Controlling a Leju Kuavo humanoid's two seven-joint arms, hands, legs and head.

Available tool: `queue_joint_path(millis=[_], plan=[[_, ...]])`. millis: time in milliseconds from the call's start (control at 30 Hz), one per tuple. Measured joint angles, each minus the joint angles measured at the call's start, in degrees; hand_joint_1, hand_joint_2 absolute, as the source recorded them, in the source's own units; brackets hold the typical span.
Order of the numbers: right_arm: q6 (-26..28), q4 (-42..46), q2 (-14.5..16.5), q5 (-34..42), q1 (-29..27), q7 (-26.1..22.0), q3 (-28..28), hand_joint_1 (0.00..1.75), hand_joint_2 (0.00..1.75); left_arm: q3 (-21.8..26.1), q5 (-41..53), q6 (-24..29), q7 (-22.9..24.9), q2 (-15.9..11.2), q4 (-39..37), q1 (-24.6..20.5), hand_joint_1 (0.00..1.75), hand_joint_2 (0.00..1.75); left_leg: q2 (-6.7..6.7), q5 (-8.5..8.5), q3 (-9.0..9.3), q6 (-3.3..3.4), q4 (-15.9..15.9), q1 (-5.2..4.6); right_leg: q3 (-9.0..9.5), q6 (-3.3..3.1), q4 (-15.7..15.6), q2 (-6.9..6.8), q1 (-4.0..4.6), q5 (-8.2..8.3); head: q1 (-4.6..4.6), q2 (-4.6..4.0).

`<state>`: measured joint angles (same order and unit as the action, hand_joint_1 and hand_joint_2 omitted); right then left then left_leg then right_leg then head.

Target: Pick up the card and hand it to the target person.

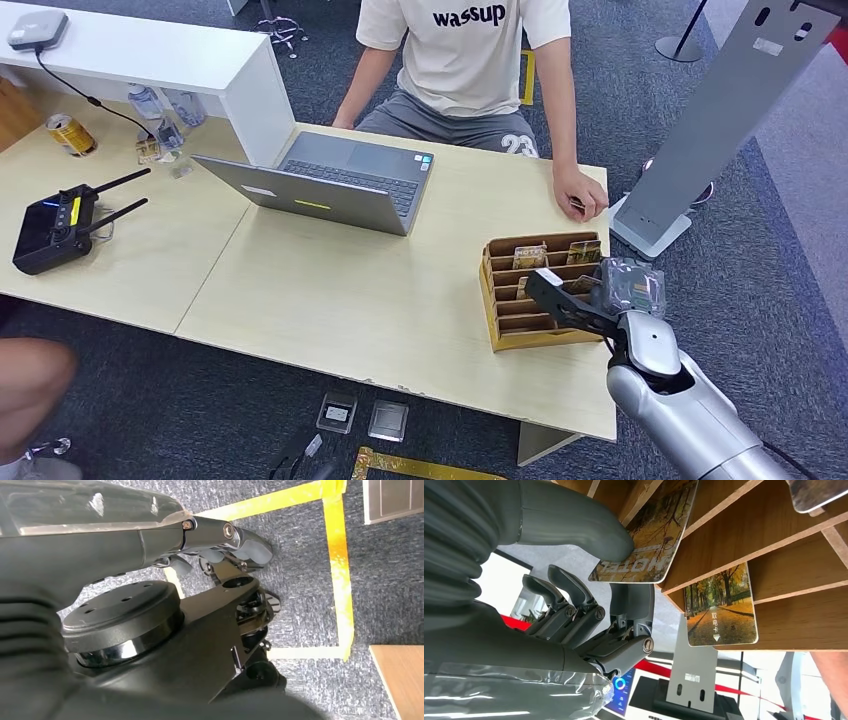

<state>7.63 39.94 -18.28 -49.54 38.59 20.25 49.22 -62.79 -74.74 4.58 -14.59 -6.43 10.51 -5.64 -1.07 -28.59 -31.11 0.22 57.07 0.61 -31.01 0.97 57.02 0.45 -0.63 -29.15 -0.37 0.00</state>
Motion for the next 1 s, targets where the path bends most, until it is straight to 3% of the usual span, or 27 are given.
queue_joint_path(millis=[267,467,733,1000], plan=[[-3.1,1.7,-0.2,6.1,1.0,0.8,-0.4,1.71,1.75,0.0,-0.6,0.2,0.0,-0.1,0.0,0.0,0.0,1.75,0.0,0.0,0.0,0.0,0.0,0.0,0.0,0.0,0.0,0.0,0.0,0.0,0.01,0.0],[-8.9,12.1,-2.1,11.5,2.7,5.7,-1.4,1.71,1.75,0.0,-1.5,0.3,0.5,-0.4,0.0,0.1,0.0,1.75,0.0,0.01,-0.04,0.0,0.0,0.0,-0.05,0.0,0.0,0.02,0.0,0.01,-0.01,0.0],[-0.1,29.7,-3.3,3.9,3.2,5.6,-3.3,1.71,1.75,0.0,-2.0,0.4,0.6,-0.4,0.0,0.1,0.0,1.75,0.0,0.0,-0.02,0.0,0.0,0.0,-0.05,0.0,0.0,0.02,0.0,0.0,-0.03,0.0],[7.4,35.8,-2.1,-3.8,1.4,1.5,-3.6,1.71,1.75,0.0,-2.0,0.4,0.6,-0.4,0.0,0.1,0.0,1.75,0.01,0.0,-0.03,0.0,0.0,0.0,-0.02,0.0,0.0,0.02,0.0,0.0,0.03,0.0]])
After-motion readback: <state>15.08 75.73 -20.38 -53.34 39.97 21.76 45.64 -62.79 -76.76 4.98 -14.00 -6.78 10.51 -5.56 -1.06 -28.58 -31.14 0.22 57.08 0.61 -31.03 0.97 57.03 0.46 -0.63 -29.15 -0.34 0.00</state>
